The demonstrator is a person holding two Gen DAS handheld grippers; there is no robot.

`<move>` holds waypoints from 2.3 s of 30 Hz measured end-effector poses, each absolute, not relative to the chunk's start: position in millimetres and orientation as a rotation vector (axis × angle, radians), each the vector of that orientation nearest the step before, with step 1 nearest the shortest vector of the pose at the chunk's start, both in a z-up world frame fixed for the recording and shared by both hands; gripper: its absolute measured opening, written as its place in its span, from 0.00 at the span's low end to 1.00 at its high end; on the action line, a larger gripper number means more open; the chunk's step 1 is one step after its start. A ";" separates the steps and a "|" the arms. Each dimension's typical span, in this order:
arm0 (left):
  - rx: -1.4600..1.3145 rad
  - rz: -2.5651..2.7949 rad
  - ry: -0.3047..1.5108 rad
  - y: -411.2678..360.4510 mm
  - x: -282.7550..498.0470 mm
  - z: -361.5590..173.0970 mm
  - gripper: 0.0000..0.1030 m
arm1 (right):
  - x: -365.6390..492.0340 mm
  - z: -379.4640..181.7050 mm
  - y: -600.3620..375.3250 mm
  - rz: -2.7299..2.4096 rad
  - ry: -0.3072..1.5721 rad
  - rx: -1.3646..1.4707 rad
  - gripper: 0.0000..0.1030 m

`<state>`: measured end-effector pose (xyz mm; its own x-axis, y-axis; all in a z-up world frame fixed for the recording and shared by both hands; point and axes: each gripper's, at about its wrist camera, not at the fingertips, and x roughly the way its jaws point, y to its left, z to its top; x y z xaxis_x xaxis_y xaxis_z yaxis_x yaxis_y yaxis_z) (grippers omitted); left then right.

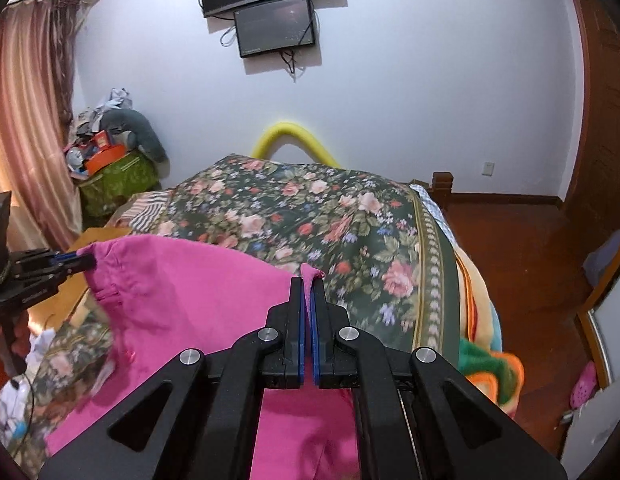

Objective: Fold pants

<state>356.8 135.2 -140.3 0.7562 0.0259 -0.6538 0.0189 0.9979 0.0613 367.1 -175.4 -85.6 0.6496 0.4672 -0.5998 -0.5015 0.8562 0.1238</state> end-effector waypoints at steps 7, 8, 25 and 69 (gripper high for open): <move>0.134 -0.001 0.674 114.1 294.0 -146.1 0.11 | 315.1 -90.9 -187.9 0.580 0.701 -0.048 0.02; 0.149 -0.006 0.672 110.0 283.6 -149.6 0.11 | 305.8 -95.3 -191.4 0.585 0.713 -0.042 0.02; 0.166 -0.050 0.916 97.5 192.6 -247.9 0.11 | 220.3 -205.8 -201.7 0.544 0.991 -0.052 0.02; 0.441 -0.213 0.885 30.2 223.1 -221.0 0.12 | 227.7 -212.2 -111.9 0.774 1.007 -0.325 0.06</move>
<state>223.1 30.2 -221.0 0.6195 0.0004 -0.7850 0.3576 0.8901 0.2827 227.7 -111.9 -212.2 0.3024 0.4293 -0.8510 -0.7124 0.6950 0.0974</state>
